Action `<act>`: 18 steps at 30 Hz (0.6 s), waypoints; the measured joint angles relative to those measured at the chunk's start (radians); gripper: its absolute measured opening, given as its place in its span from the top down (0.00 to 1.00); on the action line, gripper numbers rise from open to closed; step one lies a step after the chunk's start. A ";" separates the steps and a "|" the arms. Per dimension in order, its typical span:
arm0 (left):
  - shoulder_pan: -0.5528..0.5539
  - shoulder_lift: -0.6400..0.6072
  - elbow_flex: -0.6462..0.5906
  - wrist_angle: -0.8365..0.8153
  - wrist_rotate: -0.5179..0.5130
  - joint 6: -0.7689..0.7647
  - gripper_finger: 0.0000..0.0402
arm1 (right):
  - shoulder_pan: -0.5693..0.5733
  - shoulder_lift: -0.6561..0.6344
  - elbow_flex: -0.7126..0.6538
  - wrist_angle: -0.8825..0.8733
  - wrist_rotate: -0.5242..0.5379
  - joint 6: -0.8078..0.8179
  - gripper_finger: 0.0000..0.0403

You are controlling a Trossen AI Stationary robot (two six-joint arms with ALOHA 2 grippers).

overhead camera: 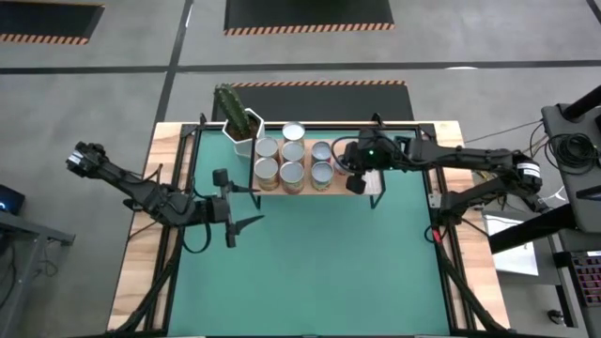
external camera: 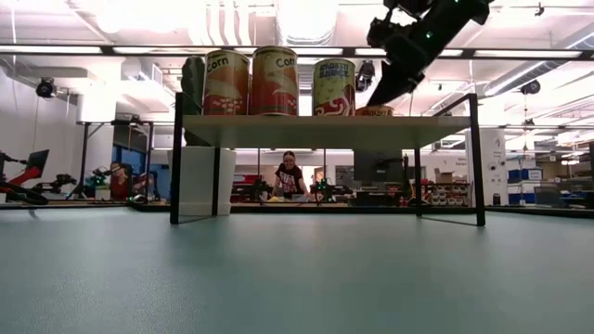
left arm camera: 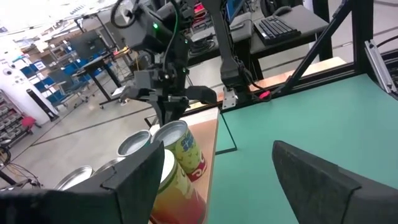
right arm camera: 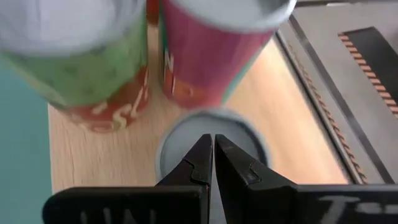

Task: Pick and place cans onto a shelf
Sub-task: Put the canned pineapple rings on the shelf

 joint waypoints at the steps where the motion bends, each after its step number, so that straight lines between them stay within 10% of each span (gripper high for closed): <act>1: 0.000 0.000 0.000 0.000 0.000 0.000 0.30 | 0.000 0.000 -0.010 0.001 0.000 0.004 0.98; 18: 0.000 0.000 0.000 0.000 0.000 0.000 0.30 | 0.007 -0.023 -0.032 -0.099 -0.016 0.102 0.98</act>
